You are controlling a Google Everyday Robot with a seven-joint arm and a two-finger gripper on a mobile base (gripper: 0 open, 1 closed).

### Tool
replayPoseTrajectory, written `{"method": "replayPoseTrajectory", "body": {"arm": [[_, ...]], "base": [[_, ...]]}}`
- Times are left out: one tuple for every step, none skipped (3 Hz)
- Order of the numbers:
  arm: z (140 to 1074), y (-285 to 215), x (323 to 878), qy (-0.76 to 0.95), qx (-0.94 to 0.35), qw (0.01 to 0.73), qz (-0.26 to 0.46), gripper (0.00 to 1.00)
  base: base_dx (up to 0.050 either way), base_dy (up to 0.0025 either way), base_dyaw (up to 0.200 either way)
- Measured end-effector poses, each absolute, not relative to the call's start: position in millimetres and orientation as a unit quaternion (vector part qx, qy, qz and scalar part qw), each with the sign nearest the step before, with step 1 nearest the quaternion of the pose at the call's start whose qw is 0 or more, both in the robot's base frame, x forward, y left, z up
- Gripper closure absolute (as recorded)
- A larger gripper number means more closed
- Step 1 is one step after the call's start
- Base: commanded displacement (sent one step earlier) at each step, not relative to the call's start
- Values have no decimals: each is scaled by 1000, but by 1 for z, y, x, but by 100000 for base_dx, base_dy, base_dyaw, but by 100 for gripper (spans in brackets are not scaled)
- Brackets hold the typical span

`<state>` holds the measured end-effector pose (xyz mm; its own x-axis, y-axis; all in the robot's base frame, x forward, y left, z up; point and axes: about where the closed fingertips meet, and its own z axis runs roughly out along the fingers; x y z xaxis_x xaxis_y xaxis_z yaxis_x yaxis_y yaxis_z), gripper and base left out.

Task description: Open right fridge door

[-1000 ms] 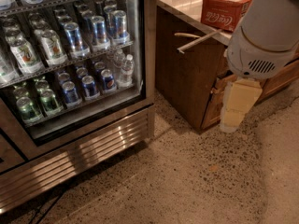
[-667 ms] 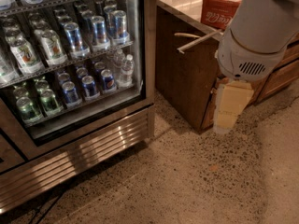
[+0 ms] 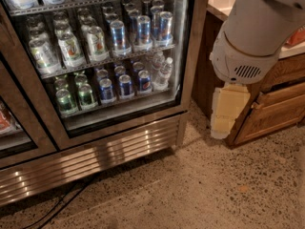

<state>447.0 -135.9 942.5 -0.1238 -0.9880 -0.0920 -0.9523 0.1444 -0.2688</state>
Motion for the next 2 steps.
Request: {"method": "replayPoseTrajectory", "body": {"arm": [[943, -136, 447, 746, -650, 124, -72, 0], [951, -116, 444, 710, -683, 144, -97, 0]], "base": [[0, 0, 0], [0, 0, 0]]}}
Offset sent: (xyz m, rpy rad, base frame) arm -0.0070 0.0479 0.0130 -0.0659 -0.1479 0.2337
